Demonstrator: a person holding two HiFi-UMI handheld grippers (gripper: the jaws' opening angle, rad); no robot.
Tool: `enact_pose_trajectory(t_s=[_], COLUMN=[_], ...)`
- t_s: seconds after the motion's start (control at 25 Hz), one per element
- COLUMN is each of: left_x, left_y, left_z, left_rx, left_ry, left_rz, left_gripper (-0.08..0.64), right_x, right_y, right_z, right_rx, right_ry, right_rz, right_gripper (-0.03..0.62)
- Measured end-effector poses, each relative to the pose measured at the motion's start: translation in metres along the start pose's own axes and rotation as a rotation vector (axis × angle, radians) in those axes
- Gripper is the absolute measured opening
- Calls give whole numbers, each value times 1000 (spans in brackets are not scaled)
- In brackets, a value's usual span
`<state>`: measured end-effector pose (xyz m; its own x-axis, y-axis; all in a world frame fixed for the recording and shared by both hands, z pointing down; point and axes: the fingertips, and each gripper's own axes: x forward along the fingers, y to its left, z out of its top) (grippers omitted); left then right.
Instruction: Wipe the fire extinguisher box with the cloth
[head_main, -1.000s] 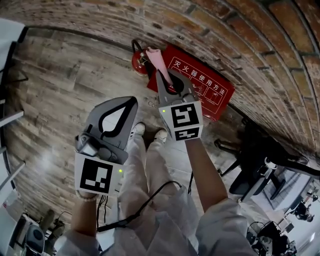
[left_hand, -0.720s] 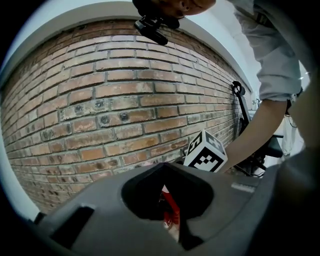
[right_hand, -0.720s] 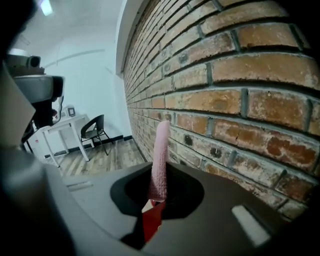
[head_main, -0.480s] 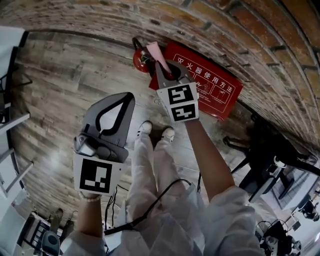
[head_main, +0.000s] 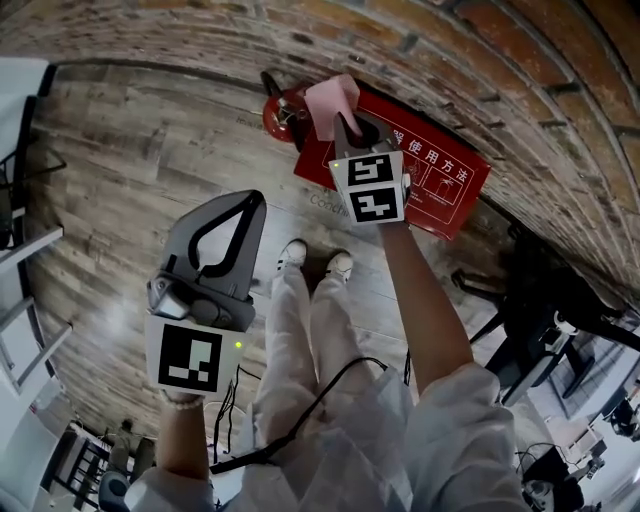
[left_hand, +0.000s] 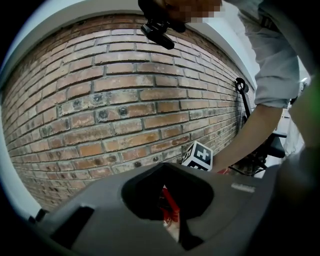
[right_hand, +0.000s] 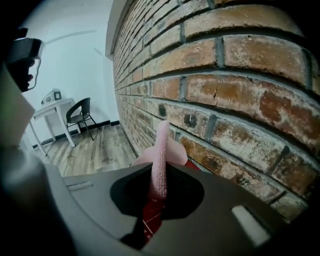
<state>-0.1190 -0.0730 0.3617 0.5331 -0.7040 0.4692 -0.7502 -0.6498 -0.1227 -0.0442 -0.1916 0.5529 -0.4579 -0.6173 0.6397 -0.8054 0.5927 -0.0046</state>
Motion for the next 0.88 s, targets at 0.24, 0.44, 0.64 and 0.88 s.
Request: enact_pose_trajectory(t_s=[0.24, 0.44, 0.64, 0.88], left_x=[7, 13, 16, 21], left_y=[-6, -12, -18, -29], left_z=[3, 7, 11, 13], left_rx=[11, 21, 30, 29], left_ry=[1, -5, -11, -13], left_rz=[-19, -38, -53, -72], left_gripper=[-3, -3, -3, -3], right_x=[3, -2, -11, -27], right_y=[-15, -23, -34, -48], right_z=[-11, -17, -27, -41], right_rx=[-8, -36, -18, -9], right_ry=[36, 60, 68, 81], right_rz=[-49, -75, -99, -129], right_gripper=[17, 17, 17, 17])
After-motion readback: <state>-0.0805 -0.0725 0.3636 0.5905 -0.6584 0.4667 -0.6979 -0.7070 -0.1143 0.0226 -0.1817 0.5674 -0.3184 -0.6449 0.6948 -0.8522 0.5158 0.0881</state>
